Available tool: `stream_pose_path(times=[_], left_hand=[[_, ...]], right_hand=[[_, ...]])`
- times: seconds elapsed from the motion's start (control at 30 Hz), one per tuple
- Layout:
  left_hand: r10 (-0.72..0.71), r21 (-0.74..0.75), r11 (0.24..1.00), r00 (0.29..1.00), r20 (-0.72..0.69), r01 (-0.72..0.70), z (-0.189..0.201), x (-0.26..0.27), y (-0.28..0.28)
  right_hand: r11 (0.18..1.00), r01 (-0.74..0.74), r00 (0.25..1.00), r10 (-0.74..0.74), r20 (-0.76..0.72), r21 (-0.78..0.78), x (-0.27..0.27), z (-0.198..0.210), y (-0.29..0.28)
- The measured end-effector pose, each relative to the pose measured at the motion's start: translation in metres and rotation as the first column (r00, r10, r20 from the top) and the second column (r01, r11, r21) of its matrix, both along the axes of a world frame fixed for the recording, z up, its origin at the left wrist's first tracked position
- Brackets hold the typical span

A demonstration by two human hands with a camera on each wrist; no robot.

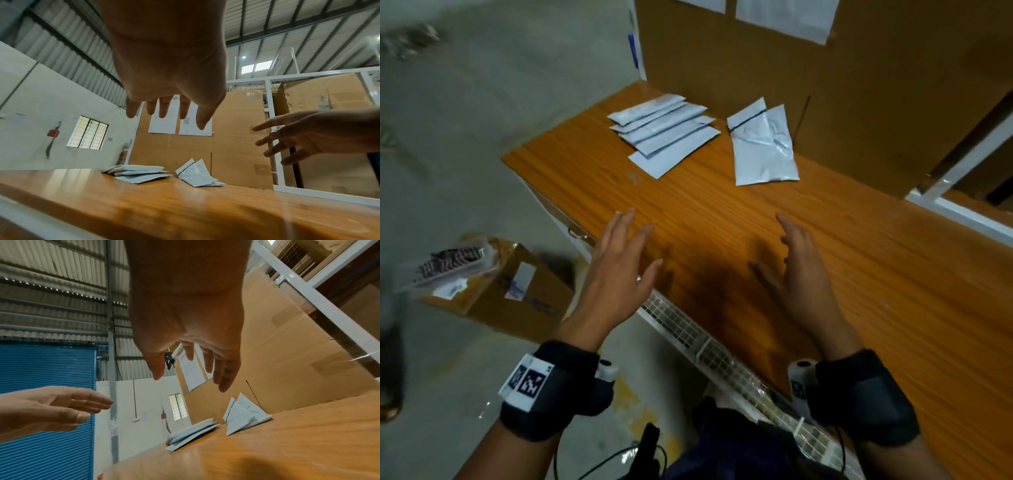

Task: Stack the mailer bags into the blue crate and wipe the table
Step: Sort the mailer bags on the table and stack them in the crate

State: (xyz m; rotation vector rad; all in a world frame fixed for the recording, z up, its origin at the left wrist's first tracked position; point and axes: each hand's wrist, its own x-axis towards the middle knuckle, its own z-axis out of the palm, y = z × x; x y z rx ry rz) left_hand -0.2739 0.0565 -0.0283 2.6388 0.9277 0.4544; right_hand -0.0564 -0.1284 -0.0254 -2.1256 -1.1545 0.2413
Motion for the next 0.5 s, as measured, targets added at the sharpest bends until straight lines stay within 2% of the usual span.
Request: stream_pose_path(times=[0.2, 0.3, 0.5], left_hand=[[-0.038, -0.002, 0.999, 0.999, -0.037, 0.038, 0.011, 0.051, 0.077], [-0.067, 0.024, 0.997, 0.997, -0.031, 0.068, 0.013, 0.079, 0.114], [-0.073, -0.069, 0.995, 0.997, 0.009, 0.073, 0.01, 0.123, 0.192]], right_hand=[[0.999, 0.032, 0.997, -0.029, -0.068, 0.044, 0.045, 0.0, 0.081], [0.998, 0.061, 0.995, -0.061, -0.078, 0.009, 0.067, 0.003, 0.118], [0.997, 0.064, 0.992, -0.059, -0.112, 0.038, 0.088, 0.009, 0.177]])
